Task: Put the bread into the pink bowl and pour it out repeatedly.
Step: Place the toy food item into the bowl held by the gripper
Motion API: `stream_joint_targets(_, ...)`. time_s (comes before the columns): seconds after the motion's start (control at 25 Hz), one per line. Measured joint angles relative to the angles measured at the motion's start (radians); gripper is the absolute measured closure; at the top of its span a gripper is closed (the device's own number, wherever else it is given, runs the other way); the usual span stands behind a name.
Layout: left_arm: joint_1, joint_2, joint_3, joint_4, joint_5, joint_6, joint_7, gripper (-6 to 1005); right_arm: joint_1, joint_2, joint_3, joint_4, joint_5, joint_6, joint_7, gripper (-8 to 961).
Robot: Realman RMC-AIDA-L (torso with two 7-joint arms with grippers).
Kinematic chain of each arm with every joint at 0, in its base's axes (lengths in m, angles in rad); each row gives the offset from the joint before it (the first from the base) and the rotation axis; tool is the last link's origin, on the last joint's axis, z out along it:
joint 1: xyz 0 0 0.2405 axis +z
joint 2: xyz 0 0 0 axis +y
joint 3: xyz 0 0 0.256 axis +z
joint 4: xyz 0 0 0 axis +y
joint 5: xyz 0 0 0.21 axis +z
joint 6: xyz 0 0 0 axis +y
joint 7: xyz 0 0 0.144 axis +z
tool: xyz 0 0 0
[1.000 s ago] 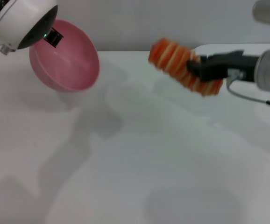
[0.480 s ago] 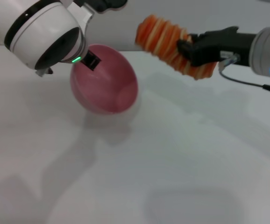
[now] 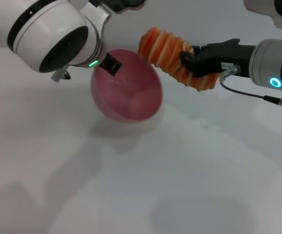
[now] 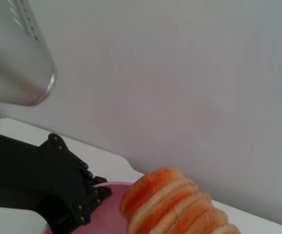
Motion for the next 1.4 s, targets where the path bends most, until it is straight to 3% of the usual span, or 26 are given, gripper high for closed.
stream_joint_targets(0.36,0.007,0.000,0.012,0.023,-0.049,0.021,0.009,931,0.048,-0.001,-0.011,0.070,0.009,-0.005,0.001,780)
stream_joint_targets(0.8,0.008,0.000,0.016,0.027,-0.074,0.037,0.012,931,0.053,0.001,-0.020,0.115,0.031,-0.050,0.000,779)
stream_joint_targets(1.24,0.009,0.003,0.014,0.036,-0.114,0.069,0.024,930,0.070,0.000,-0.032,0.151,0.041,-0.058,0.002,554)
stream_joint_targets(1.4,0.009,0.005,0.007,0.032,-0.153,0.084,0.040,930,0.031,-0.001,-0.035,0.086,0.017,-0.106,-0.019,550)
